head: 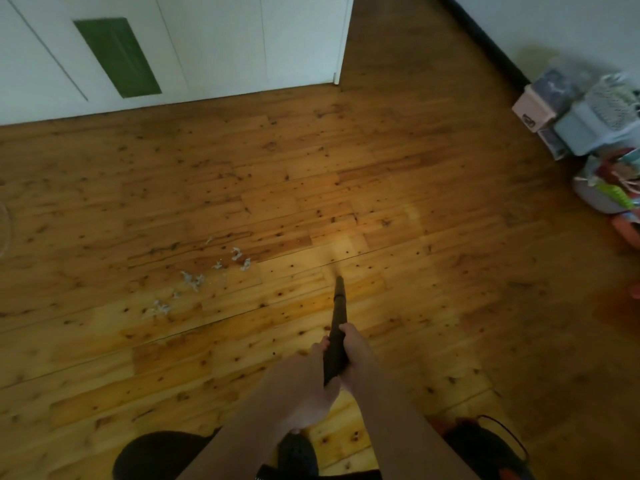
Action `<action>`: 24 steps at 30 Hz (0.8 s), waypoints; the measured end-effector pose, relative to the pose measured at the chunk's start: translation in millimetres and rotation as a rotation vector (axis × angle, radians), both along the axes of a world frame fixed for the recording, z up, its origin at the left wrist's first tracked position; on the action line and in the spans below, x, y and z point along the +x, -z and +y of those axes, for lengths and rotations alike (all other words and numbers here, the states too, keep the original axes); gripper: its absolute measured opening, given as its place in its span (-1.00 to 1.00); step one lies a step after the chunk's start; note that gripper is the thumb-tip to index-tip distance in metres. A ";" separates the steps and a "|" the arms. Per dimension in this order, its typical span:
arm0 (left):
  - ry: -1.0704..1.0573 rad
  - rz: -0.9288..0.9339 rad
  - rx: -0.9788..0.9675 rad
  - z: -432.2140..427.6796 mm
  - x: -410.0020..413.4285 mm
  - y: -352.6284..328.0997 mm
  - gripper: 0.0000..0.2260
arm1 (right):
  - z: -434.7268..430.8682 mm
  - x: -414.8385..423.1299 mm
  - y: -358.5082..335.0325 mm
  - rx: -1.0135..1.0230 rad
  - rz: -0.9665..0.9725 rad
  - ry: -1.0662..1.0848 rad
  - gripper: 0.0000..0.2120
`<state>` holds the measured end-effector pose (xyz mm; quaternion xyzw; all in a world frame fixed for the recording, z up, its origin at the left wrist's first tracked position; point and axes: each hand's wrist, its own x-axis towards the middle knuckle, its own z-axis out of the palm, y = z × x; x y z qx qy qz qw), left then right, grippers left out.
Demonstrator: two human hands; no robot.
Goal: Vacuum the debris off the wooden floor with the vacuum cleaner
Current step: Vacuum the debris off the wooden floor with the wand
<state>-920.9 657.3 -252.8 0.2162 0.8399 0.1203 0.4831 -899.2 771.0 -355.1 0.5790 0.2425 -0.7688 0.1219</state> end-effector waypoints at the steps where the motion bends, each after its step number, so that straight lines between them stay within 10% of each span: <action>1: 0.000 0.002 -0.002 -3.4 0.1 -0.3 -0.53 | -4.0 -0.6 -1.1 -0.004 -0.001 -0.012 -0.72; 24: -0.399 -0.034 0.071 -140.7 15.8 23.0 -0.67 | -137.3 -26.3 -10.5 0.062 -0.031 -0.383 -0.77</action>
